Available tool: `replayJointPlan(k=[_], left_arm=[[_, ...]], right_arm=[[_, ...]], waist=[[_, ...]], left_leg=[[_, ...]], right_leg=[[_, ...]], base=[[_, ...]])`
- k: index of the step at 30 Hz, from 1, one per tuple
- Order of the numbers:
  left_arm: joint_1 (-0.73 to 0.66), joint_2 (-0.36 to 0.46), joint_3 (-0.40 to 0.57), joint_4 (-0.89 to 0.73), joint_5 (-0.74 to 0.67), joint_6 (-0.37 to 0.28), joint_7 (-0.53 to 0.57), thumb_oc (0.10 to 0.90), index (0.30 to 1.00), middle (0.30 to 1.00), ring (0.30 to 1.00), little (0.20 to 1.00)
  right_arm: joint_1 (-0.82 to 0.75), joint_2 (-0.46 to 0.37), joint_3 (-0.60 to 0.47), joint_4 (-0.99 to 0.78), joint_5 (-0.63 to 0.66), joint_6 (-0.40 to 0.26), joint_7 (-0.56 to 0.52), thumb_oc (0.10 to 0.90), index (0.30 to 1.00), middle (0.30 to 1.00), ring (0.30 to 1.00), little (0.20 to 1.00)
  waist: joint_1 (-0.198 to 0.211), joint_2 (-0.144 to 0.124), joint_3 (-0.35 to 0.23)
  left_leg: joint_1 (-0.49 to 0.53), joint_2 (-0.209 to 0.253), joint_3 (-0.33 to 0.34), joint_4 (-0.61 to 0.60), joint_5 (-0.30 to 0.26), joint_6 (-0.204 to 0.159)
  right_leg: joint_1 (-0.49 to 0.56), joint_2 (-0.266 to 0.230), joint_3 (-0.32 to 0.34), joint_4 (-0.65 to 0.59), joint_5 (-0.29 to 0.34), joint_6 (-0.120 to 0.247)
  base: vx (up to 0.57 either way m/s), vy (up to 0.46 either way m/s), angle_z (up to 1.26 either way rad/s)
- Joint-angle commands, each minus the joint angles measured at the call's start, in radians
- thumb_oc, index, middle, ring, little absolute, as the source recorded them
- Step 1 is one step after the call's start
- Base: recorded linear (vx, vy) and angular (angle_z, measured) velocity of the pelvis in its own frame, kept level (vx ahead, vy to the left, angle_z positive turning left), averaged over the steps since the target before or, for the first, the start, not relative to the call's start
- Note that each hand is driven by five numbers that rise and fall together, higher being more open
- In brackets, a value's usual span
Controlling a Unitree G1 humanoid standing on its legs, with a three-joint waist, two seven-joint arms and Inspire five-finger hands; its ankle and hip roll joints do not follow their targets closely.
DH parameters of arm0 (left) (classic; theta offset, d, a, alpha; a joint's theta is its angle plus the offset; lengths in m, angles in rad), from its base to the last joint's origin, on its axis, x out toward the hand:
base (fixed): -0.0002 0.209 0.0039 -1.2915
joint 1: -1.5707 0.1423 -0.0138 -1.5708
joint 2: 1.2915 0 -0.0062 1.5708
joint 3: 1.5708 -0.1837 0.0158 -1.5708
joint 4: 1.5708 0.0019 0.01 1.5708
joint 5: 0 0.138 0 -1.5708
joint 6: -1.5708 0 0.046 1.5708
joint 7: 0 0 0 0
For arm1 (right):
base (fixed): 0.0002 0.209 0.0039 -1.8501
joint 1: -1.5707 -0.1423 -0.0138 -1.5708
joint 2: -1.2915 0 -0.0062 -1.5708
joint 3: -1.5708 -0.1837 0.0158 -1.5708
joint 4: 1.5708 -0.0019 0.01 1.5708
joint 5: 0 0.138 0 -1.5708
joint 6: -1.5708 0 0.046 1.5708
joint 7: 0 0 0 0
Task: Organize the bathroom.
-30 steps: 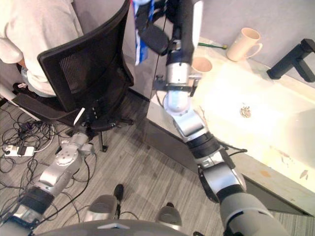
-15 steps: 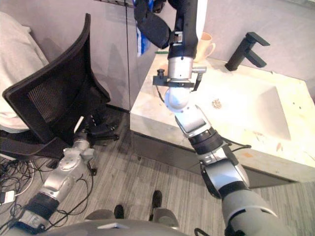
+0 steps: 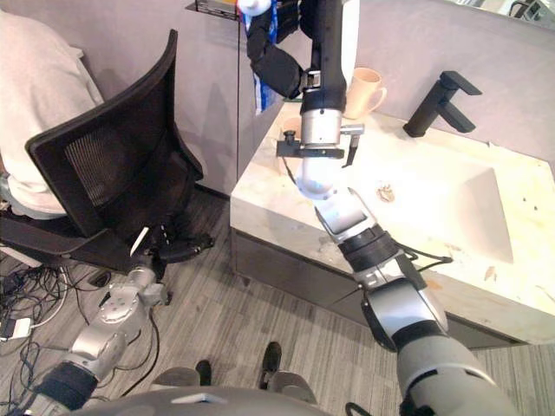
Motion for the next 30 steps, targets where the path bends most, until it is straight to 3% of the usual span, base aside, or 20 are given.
replayJointPlan(k=[1, 30], left_arm=[[-0.001, 0.039, -0.028, -0.128, -0.005, -0.105, -0.019, 0.8, 0.9, 0.9, 0.9, 0.9], [0.106, 0.093, 0.023, -0.117, -0.004, -0.121, -0.062, 0.8, 0.9, 0.9, 0.9, 0.9]], right_arm=[[-0.114, -0.067, -0.053, 0.032, -0.024, -0.112, -0.031, 0.4, 0.3, 0.3, 0.3, 0.3], [-0.075, -0.124, -0.076, 0.271, -0.032, -0.207, -0.092, 0.4, 0.3, 0.3, 0.3, 0.3]], waist=[[0.026, 0.042, -0.115], [0.056, 0.061, -0.093]], left_leg=[[-0.063, 0.051, -0.066, -0.073, 0.031, -0.032], [-0.06, 0.052, -0.067, -0.08, 0.037, -0.032]], right_leg=[[0.101, -0.032, -0.044, 0.043, -0.2, 0.079], [0.121, -0.043, -0.075, 0.037, -0.201, 0.085]], base=[[0.08, -0.006, 0.05], [0.07, -0.014, 0.04]])
